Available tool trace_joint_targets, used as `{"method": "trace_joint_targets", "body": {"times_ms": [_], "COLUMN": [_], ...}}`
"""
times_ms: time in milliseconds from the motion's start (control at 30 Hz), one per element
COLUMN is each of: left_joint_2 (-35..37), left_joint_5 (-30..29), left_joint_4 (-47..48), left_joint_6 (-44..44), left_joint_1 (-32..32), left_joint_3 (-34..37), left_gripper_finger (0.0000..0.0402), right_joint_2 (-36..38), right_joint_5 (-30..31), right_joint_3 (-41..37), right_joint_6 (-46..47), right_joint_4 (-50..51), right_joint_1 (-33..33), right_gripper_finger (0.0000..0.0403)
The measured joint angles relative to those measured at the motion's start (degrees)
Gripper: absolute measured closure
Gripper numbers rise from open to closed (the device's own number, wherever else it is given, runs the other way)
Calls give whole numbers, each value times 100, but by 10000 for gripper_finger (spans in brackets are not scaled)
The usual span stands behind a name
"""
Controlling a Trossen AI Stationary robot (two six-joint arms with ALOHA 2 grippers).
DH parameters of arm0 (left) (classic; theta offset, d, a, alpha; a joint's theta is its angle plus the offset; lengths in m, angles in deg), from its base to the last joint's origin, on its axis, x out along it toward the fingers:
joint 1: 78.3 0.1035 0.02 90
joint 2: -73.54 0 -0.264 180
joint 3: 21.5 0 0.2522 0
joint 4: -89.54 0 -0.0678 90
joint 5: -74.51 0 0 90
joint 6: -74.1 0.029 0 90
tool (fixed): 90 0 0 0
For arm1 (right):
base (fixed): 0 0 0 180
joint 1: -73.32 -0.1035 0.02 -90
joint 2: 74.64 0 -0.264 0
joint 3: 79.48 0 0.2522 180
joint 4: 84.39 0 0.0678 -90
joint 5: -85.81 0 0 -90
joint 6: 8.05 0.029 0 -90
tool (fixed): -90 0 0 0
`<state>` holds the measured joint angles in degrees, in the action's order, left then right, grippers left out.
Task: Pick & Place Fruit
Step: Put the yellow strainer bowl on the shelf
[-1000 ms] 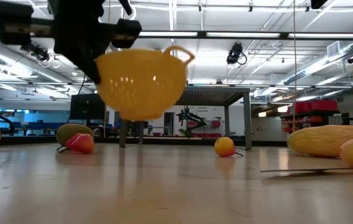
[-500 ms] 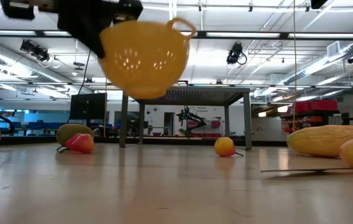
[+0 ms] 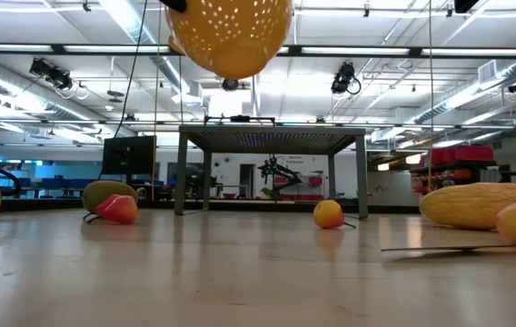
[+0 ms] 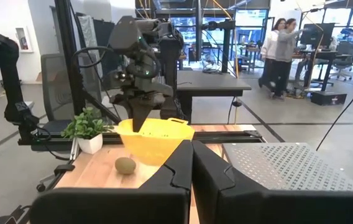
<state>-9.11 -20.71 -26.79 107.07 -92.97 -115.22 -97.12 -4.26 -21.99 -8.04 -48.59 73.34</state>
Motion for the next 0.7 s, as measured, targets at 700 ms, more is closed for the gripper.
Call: {"method": "trace_joint_targets", "body": {"times_ms": [700], "left_joint_2": [-7], "left_joint_5": [-332], "left_joint_4": [485], "left_joint_6": [-239], "left_joint_1": [726], "left_joint_3": [-251], "left_gripper_finger": [390], "right_joint_2": [-1], "right_joint_5": [0], "right_joint_3": [0], "right_joint_6": [0], "right_joint_4": [0], "right_joint_1": [1], "right_gripper_finger": [395]}}
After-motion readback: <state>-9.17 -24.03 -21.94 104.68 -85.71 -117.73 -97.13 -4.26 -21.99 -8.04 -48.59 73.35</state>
